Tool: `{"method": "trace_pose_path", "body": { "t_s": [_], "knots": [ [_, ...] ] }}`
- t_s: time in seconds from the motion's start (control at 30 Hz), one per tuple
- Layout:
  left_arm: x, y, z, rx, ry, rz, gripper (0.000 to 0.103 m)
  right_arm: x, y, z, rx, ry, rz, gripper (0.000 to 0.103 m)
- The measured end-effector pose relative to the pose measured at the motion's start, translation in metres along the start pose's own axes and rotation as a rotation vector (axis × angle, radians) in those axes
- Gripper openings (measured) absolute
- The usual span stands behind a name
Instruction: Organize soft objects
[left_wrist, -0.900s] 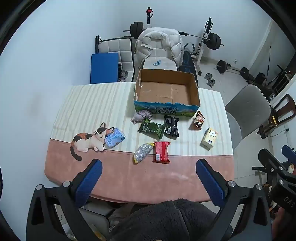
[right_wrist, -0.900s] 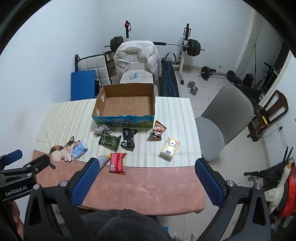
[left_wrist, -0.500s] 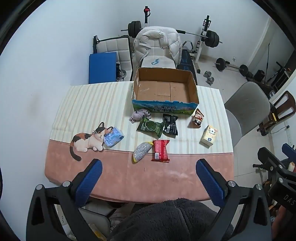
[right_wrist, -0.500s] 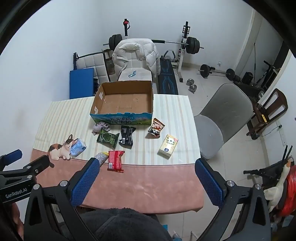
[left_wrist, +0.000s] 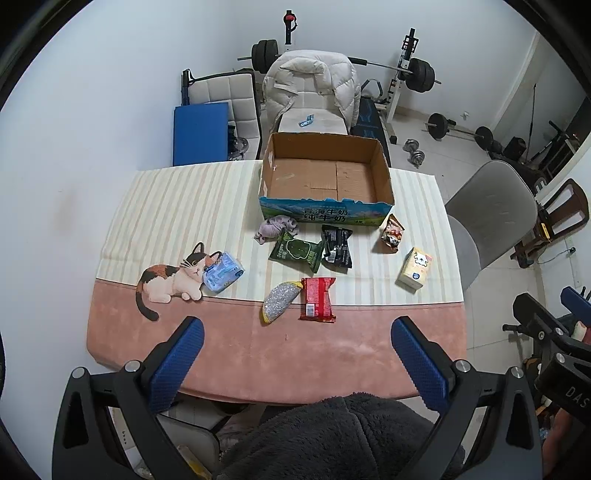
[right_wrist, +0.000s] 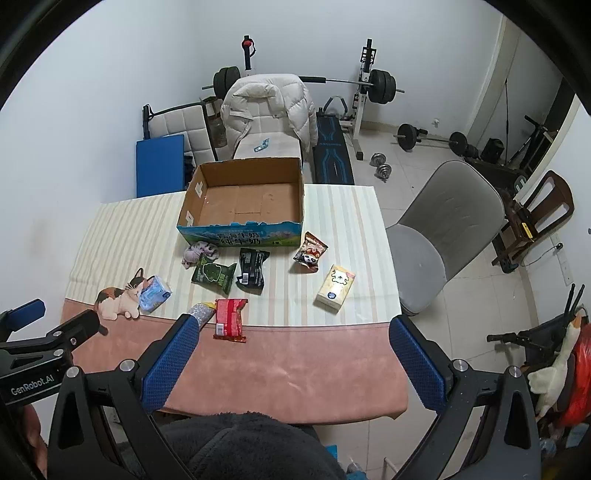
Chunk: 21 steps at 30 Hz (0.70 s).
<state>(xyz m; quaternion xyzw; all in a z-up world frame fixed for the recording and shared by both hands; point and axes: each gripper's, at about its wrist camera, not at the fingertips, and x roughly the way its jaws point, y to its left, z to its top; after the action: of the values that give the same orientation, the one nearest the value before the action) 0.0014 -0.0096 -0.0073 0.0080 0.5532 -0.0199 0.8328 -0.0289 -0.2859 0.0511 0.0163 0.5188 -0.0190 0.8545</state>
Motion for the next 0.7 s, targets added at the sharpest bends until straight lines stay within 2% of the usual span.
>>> {"method": "trace_pose_path", "body": {
  "t_s": [0.7],
  "knots": [
    [0.0011, 0.0074, -0.0028, -0.006, -0.008, -0.008, 0.103, -0.0036, 0.0085, -0.0029, -0.009, -0.004, 0.000, 0.103]
  ]
}}
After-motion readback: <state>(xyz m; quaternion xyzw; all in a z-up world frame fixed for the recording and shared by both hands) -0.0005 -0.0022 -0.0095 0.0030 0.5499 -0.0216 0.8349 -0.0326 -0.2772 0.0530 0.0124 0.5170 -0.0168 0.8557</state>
